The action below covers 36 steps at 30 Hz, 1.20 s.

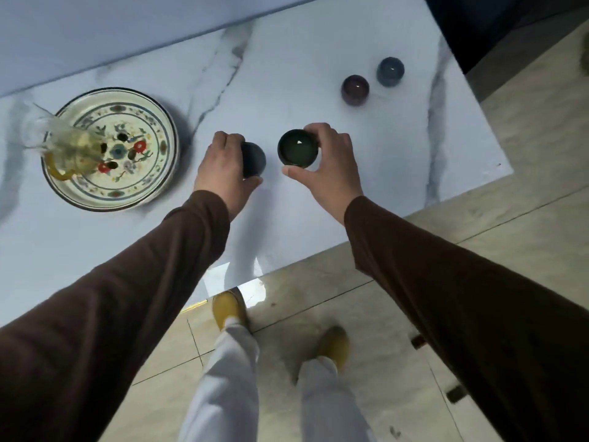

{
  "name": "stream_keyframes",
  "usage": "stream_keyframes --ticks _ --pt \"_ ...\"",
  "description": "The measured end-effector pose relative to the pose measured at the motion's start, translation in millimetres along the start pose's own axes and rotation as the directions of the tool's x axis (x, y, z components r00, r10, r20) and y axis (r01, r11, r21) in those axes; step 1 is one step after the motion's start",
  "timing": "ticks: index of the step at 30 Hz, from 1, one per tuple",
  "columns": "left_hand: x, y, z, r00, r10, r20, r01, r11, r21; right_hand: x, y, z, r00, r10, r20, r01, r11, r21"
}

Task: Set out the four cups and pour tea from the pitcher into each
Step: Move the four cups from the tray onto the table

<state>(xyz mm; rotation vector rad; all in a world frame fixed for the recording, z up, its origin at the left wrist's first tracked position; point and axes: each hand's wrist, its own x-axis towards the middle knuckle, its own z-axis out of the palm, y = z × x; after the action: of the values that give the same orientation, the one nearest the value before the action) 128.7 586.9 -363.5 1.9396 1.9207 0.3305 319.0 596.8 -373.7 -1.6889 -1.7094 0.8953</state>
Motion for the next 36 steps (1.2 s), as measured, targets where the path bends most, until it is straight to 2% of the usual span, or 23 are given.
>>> stream_keyframes --ticks 6,20,28,36 --pt "-3 51 36 0.998 -0.051 0.027 0.052 0.997 -0.060 -10 49 -53 0.999 0.025 0.037 -0.024 0.999 -0.048" --pt "62 106 85 0.995 -0.084 0.063 0.090 0.991 -0.101 51 107 -93 0.994 0.096 0.043 -0.092 0.992 -0.083" --pt "92 165 116 0.984 -0.167 0.067 0.171 0.983 -0.072 84 160 -140 0.992 0.039 0.117 -0.029 0.996 -0.081" --pt "115 196 140 0.971 -0.227 0.070 0.231 0.971 -0.064 137 196 -172 0.973 -0.060 0.223 0.099 0.981 -0.168"
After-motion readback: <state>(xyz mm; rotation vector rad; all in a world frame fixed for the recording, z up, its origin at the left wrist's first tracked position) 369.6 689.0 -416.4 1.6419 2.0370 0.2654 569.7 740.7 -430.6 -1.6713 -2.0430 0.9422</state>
